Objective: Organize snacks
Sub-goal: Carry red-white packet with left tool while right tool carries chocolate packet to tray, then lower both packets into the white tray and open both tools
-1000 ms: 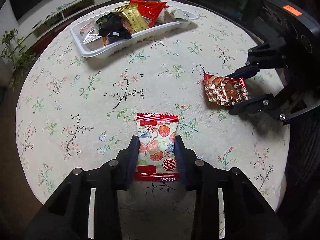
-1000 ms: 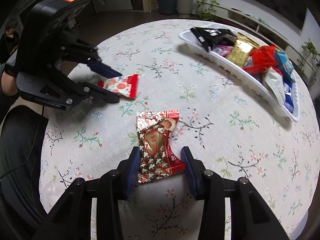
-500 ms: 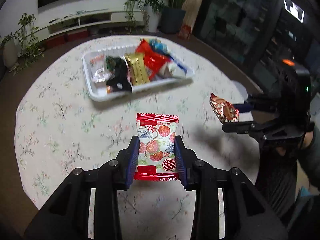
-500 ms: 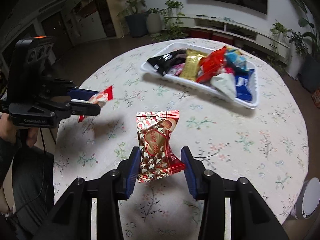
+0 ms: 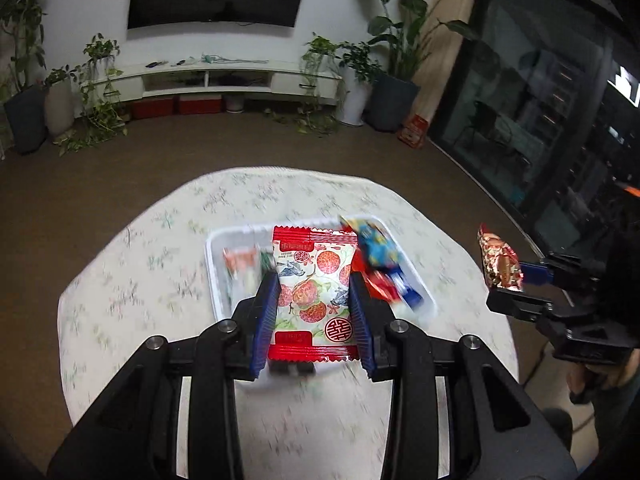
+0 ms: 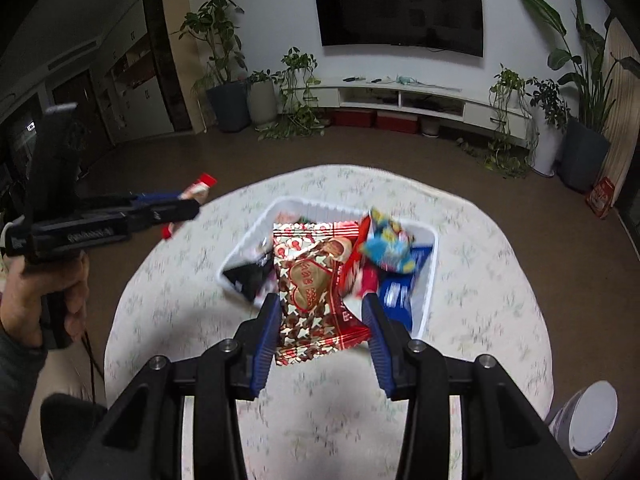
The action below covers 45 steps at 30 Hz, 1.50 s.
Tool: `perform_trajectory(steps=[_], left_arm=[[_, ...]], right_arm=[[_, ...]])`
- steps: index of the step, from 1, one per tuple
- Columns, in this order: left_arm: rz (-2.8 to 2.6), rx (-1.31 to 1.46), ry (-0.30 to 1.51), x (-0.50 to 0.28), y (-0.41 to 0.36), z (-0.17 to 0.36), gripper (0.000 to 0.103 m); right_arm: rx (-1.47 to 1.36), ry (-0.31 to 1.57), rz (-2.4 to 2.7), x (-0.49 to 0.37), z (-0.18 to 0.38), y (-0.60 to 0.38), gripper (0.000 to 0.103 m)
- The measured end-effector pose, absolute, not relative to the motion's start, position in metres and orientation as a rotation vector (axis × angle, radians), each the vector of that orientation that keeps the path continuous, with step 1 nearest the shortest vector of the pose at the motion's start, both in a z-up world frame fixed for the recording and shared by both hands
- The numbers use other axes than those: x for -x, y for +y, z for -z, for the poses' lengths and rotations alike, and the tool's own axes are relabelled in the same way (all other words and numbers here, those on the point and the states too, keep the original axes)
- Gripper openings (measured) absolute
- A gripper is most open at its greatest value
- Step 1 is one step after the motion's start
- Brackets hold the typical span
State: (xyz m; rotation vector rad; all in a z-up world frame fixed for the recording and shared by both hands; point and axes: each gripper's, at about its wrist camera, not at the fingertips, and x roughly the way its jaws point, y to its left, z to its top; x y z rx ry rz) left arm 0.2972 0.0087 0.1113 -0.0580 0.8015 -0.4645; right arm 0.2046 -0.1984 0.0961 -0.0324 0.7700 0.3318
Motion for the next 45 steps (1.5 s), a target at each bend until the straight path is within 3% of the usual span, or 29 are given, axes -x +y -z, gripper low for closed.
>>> perform_trajectory(steps=[7,14,26,38,45], left_arm=[[0.432,0.062,0.861,-0.366,-0.013,-0.086,0.033],[0.408,0.048,0.923,-0.397,-0.028,-0.039,0.033],[0.389,0.026,0.967,-0.407,-0.029,0.013,0.033],[0.349,0.020,0.950,-0.397,-0.029,0.020,0.035],[0.334,0.021,0.949,-0.391,-0.027,0.022,0.042]], right_arm=[[0.074,0.815,-0.319,-0.289,-0.103,-0.170,0.045],[0.083,0.922,-0.275,-0.349,-0.059,-0.163,0.045],[0.190,0.972,-0.235,-0.372,-0.017,-0.146,0.045],[0.223,0.979,-0.200,-0.375,-0.007,-0.140,0.046],[0.234,0.975,-0.197,-0.374,-0.005,-0.139,0.046]])
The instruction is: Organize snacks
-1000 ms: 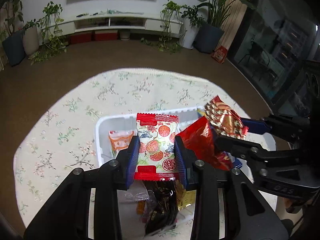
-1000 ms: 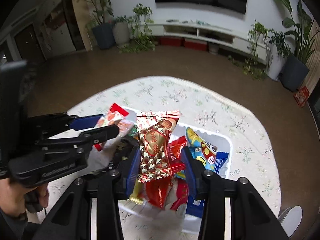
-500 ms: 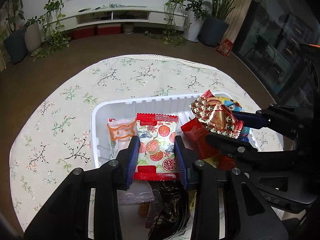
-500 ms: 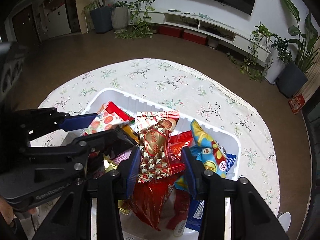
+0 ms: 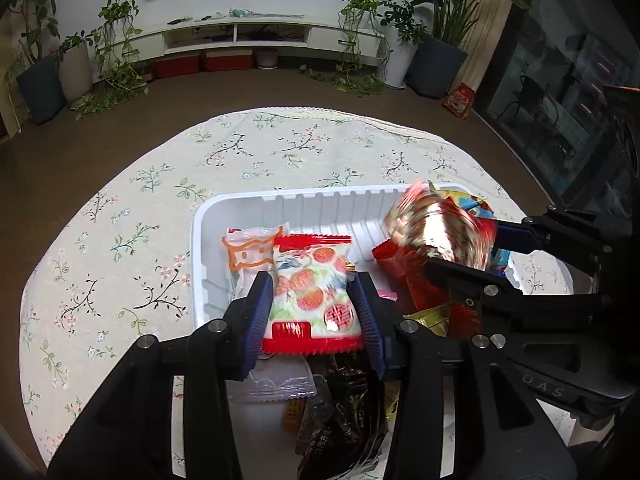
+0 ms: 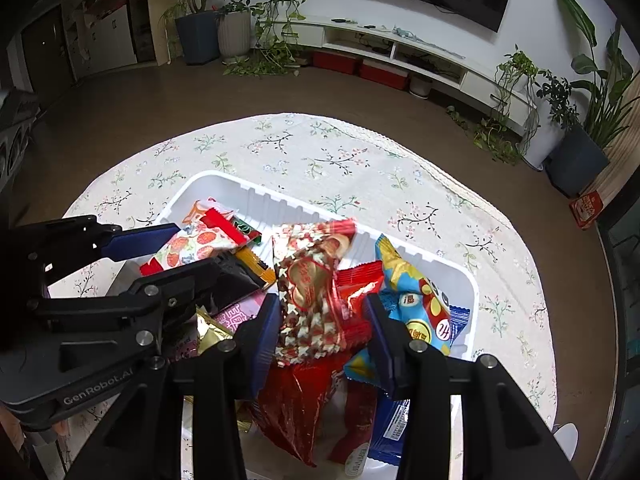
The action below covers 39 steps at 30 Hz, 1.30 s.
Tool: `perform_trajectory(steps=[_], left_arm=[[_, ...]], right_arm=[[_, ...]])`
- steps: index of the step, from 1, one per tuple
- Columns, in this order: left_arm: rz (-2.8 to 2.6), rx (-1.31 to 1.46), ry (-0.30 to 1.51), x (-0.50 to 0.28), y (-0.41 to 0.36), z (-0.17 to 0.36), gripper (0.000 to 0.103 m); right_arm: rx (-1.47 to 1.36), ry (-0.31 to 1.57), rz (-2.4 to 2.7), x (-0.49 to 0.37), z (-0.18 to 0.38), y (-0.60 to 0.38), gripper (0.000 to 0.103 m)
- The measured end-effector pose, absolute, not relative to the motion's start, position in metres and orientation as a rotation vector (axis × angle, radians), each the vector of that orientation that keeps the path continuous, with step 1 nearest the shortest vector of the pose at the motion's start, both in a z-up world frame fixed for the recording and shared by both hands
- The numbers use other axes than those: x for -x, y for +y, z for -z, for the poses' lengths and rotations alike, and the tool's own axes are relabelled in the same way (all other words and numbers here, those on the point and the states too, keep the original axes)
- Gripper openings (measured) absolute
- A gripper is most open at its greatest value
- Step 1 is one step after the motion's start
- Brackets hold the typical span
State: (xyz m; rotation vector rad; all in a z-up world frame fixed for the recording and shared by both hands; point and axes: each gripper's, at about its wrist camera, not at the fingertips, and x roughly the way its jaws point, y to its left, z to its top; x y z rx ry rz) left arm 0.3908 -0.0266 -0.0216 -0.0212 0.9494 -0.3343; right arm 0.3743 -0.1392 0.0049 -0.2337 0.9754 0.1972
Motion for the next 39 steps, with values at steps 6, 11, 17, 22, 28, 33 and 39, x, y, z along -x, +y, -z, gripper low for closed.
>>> perform_trajectory(steps=[6,11,17,22,28,33,39], left_arm=[[0.314,0.030,0.936,-0.387,-0.021,0.019,0.056],[0.319,0.024,0.894,-0.375,-0.021,0.004,0.076],[0.310,0.008,0.774,-0.334,-0.022,-0.028,0.103],[0.294,-0.050,0.654,-0.272,-0.028,-0.049,0.103],[0.301,-0.066,0.643,-0.191,-0.040,-0.055,0.103],[0.073,-0.007,0.656,-0.142,-0.035,-0.053,0.103],[0.011,0.076,0.679,-0.111,-0.021,-0.056,0.103]], right_arm=[[0.235,0.970,-0.180,-0.373,-0.006,-0.142,0.053],[0.216,0.956,-0.162,-0.368,-0.010,-0.149,0.054],[0.127,0.873,-0.148,-0.344,-0.039,-0.168,0.076],[0.065,0.776,-0.136,-0.312,-0.068,-0.185,0.088],[-0.018,0.684,-0.126,-0.250,-0.083,-0.199,0.094],[-0.051,0.634,-0.107,-0.190,-0.083,-0.202,0.095],[-0.054,0.606,-0.077,-0.129,-0.080,-0.207,0.095]])
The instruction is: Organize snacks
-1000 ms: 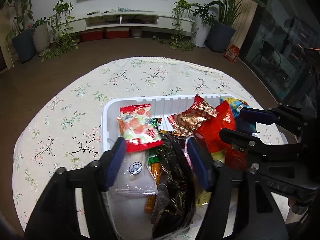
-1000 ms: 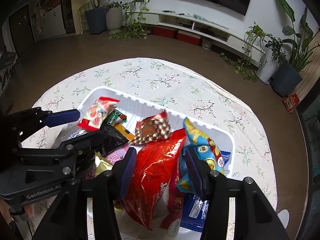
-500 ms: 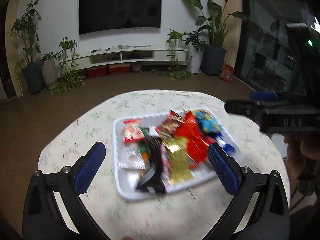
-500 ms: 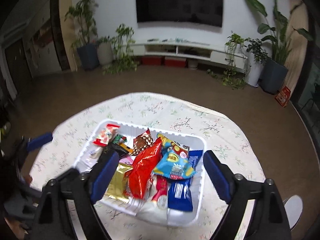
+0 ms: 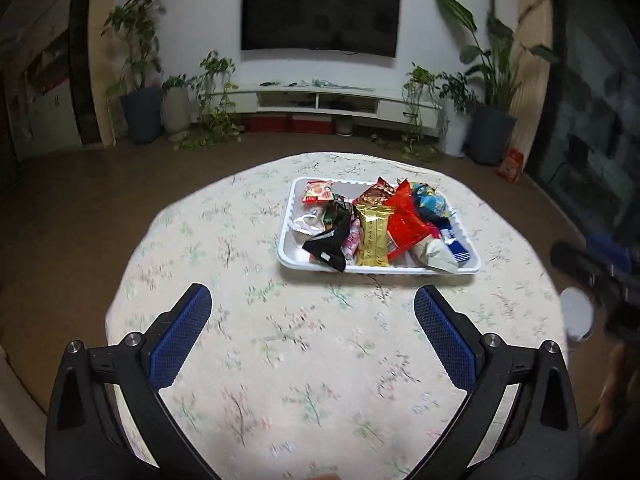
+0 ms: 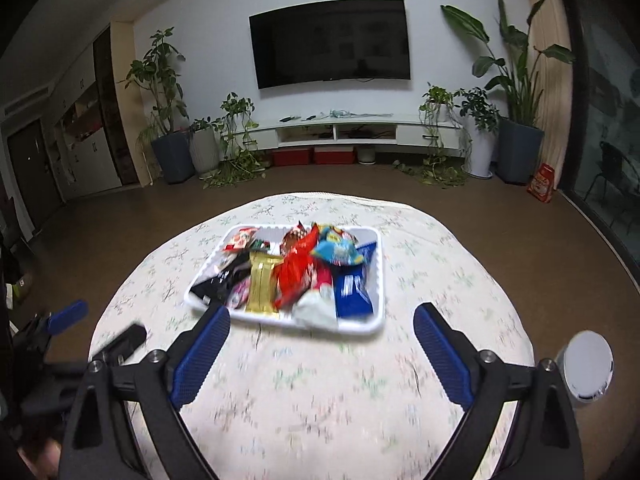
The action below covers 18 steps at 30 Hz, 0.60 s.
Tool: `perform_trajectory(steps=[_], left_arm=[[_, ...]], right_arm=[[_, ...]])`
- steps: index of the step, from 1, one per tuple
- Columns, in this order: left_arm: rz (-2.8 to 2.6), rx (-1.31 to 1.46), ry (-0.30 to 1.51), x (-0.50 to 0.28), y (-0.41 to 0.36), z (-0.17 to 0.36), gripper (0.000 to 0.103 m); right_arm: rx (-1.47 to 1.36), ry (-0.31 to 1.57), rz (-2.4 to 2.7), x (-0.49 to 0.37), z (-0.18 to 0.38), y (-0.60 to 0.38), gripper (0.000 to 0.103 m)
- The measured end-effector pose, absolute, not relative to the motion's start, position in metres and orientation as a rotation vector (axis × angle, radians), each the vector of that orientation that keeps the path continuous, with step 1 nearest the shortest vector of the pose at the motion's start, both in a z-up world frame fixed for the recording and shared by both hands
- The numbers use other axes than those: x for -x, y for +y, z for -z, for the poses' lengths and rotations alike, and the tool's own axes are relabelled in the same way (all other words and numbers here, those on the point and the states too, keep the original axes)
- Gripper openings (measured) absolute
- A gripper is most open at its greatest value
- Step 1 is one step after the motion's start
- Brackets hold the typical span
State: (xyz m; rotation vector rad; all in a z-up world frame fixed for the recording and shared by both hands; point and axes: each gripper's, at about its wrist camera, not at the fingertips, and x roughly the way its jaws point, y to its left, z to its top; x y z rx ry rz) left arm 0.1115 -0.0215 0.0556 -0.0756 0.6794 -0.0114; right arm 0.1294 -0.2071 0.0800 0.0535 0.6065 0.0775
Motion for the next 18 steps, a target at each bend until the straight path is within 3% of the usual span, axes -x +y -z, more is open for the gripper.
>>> perform_trajectory(steps=[18], left_arm=[[-0.044,-0.013,0.618,-0.053,-0.037,-0.095,0.103]], right_arm=[[-0.044,0.565,-0.015,-0.048,-0.077,-0.201,0.096]])
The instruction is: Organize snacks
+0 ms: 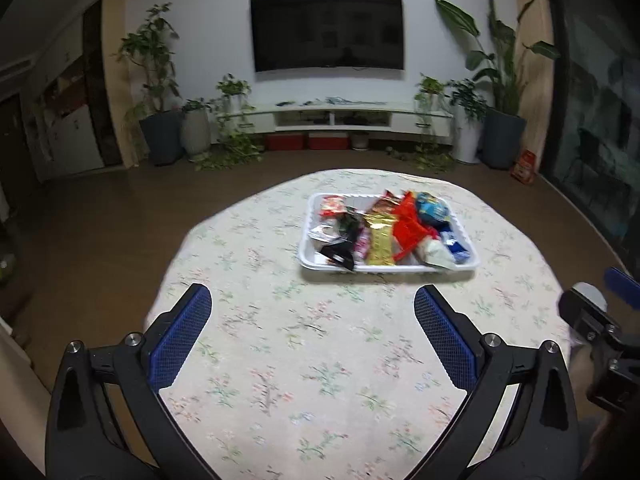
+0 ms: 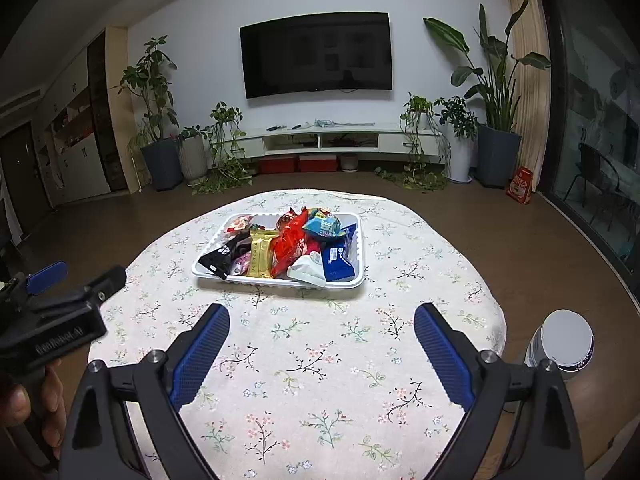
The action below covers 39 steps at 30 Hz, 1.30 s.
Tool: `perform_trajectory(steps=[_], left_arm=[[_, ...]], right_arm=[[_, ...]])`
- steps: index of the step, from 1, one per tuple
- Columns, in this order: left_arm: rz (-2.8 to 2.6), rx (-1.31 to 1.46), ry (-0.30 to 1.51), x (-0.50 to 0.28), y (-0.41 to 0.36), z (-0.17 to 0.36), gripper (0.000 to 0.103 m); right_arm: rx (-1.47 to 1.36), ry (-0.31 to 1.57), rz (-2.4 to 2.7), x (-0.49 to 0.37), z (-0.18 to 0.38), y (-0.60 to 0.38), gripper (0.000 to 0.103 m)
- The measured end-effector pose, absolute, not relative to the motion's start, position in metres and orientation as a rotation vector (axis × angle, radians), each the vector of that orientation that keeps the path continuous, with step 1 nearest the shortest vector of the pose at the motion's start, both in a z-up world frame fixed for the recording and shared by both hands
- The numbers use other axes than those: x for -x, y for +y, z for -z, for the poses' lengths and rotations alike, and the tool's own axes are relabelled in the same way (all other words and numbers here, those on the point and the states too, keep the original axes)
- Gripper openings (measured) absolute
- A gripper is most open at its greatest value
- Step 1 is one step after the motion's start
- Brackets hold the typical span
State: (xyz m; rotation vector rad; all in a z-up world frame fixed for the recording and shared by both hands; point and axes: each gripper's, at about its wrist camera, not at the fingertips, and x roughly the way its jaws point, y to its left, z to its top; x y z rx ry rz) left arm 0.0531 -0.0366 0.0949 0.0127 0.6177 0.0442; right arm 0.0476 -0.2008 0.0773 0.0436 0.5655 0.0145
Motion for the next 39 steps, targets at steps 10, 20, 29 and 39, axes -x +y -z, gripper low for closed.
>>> perform_trajectory(steps=[10,20,29,39], left_arm=[[-0.014,-0.004,0.645,-0.040,-0.043,-0.099,0.103],[0.014,0.022,0.651,-0.032,-0.044,-0.100,0.103],[0.020,0.028,0.654,-0.029,-0.043,-0.100,0.103],[0.015,0.024,0.663,-0.029,-0.044,-0.098,0.103]], right_arm=[[-0.009,0.549,0.018,-0.032,-0.085,-0.196,0.096],[0.028,0.559,0.053,-0.022,-0.083,-0.190,0.097],[0.037,0.560,0.056,-0.018,-0.079,-0.187,0.097],[0.039,0.573,0.055,-0.020,-0.080,-0.185,0.097]])
